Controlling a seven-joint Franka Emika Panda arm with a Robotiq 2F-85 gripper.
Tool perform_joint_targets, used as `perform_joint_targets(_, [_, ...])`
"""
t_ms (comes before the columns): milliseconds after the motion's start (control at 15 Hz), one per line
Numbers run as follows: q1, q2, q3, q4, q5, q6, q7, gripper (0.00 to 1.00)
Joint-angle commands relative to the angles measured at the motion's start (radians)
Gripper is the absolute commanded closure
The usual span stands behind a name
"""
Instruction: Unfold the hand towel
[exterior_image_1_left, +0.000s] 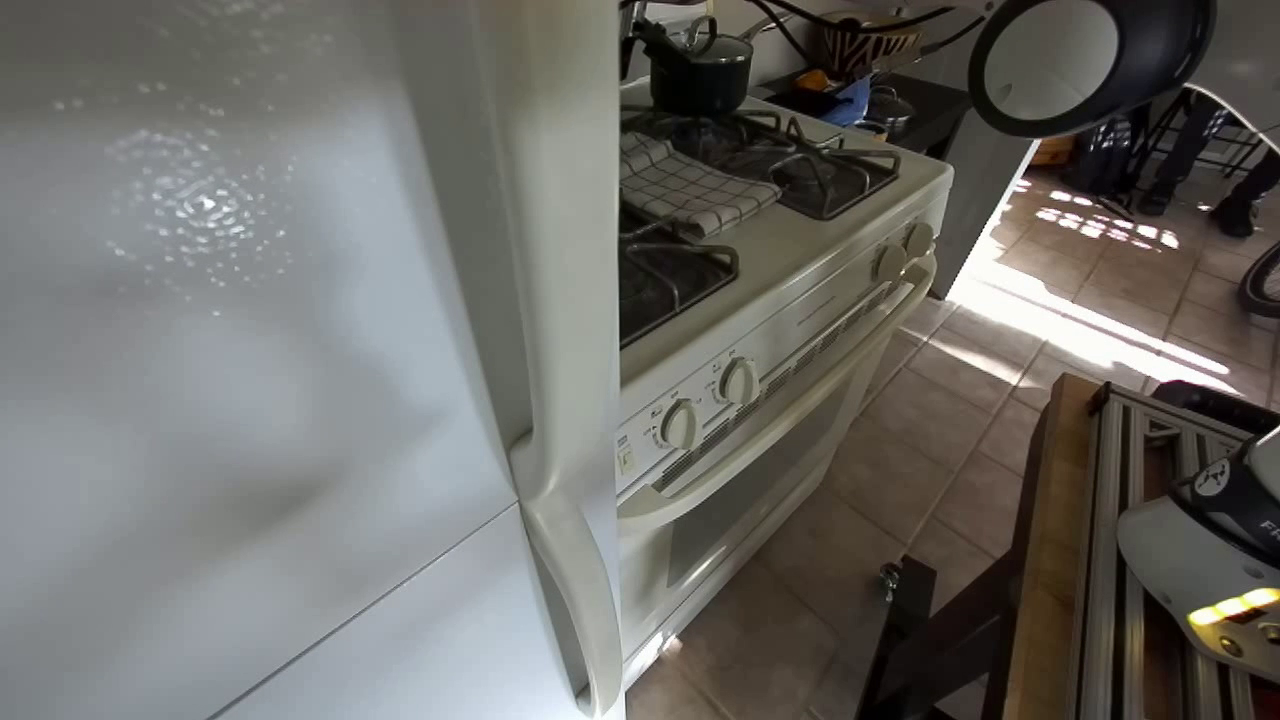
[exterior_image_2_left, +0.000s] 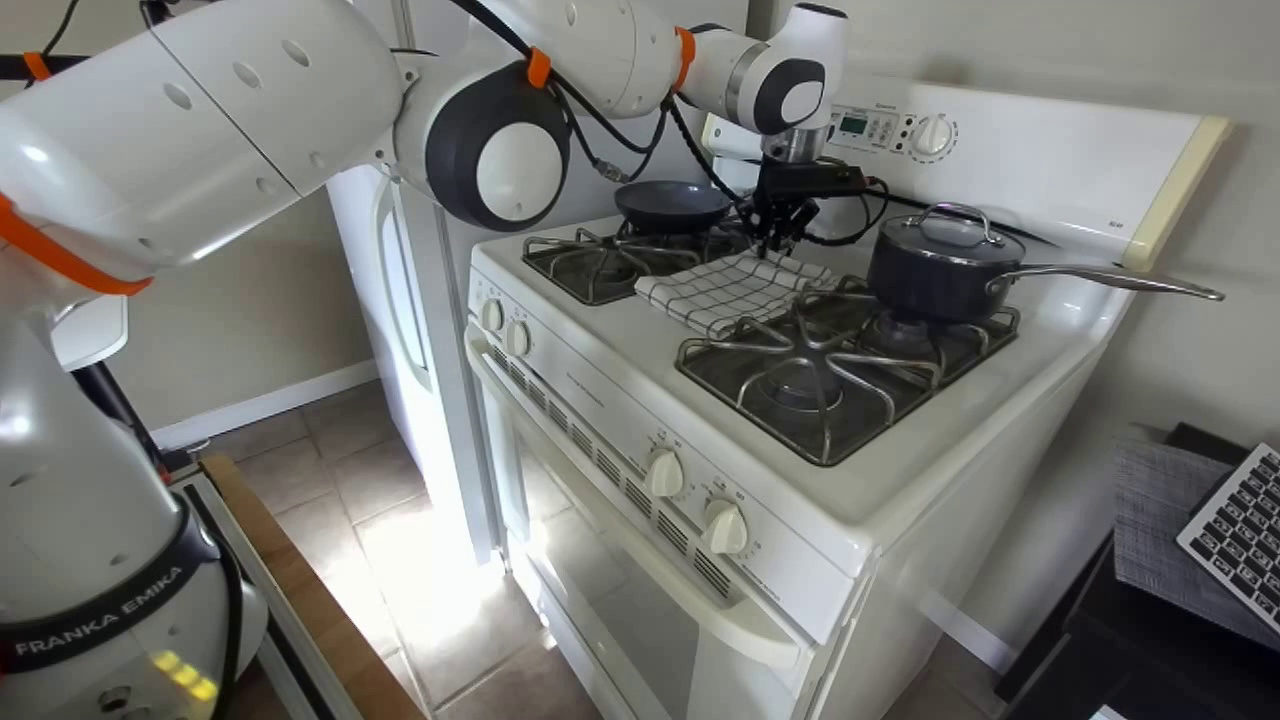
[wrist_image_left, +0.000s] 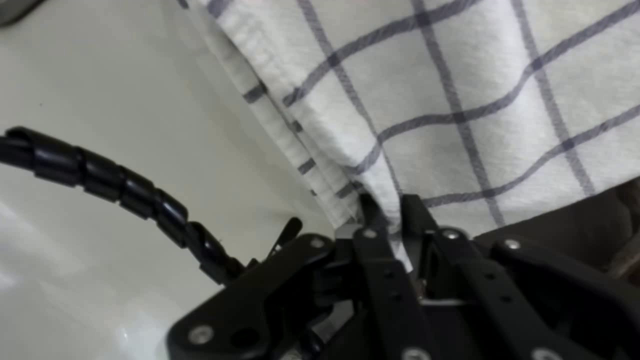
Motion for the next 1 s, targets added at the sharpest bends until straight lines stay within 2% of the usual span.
perform_joint_targets(0, [0.001, 0.015, -0.003, 0.05, -0.004, -0.029, 0.003, 1.0])
perform_joint_targets(267, [0.001, -0.016, -0.017, 0.052, -0.013, -0.084, 0.024, 0.99])
perform_joint_targets(733, [0.007, -0.097, -0.06, 0.046, -0.033, -0.357, 0.104, 0.99])
perform_joint_targets(933, [0.012, -0.121, -0.08, 0.049, -0.05, -0.432, 0.144, 0.99])
